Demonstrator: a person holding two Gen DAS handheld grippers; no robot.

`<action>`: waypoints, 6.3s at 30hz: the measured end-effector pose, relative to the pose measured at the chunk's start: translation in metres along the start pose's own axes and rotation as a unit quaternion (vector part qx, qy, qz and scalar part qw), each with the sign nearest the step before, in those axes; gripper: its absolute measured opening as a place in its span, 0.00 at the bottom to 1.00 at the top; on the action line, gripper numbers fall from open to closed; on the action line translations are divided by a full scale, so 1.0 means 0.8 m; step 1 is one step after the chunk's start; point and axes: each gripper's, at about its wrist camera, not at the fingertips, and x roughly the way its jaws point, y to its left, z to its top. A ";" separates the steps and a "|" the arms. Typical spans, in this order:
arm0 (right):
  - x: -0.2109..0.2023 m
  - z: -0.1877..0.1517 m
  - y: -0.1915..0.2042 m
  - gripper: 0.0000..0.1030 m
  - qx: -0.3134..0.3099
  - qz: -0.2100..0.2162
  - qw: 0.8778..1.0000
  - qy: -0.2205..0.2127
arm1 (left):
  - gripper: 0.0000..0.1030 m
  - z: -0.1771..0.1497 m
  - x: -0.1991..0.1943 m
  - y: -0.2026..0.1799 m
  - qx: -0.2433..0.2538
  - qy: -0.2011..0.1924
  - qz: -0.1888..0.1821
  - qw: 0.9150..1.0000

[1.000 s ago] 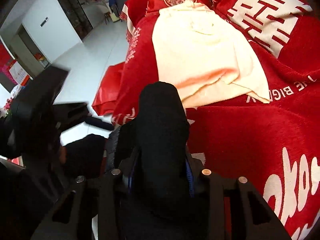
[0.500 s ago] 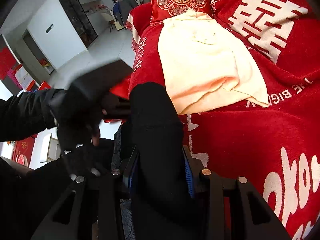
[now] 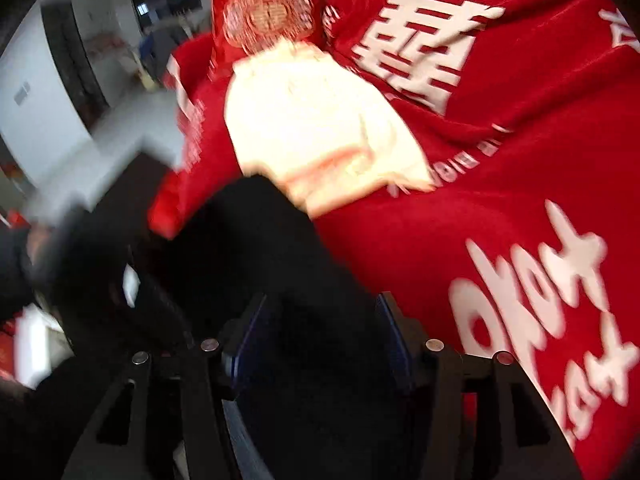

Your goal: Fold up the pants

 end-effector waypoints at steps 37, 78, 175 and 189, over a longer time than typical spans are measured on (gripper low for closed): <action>-0.133 -0.356 -0.070 0.83 0.254 -0.219 0.942 0.026 | 0.22 0.076 -0.070 -0.283 0.087 -0.026 0.105 0.990; -0.290 -0.514 -0.117 0.83 0.438 -0.205 0.871 -0.086 | 0.78 0.052 -0.024 -0.476 0.199 -0.035 -0.046 0.978; -0.245 -0.418 -0.016 0.77 0.384 -0.127 0.908 -0.109 | 0.99 -0.037 0.055 -0.363 0.104 -0.069 0.085 0.989; -0.211 -0.387 -0.033 0.78 0.354 -0.154 0.921 -0.050 | 0.99 -0.037 0.077 -0.346 0.079 -0.050 0.099 0.991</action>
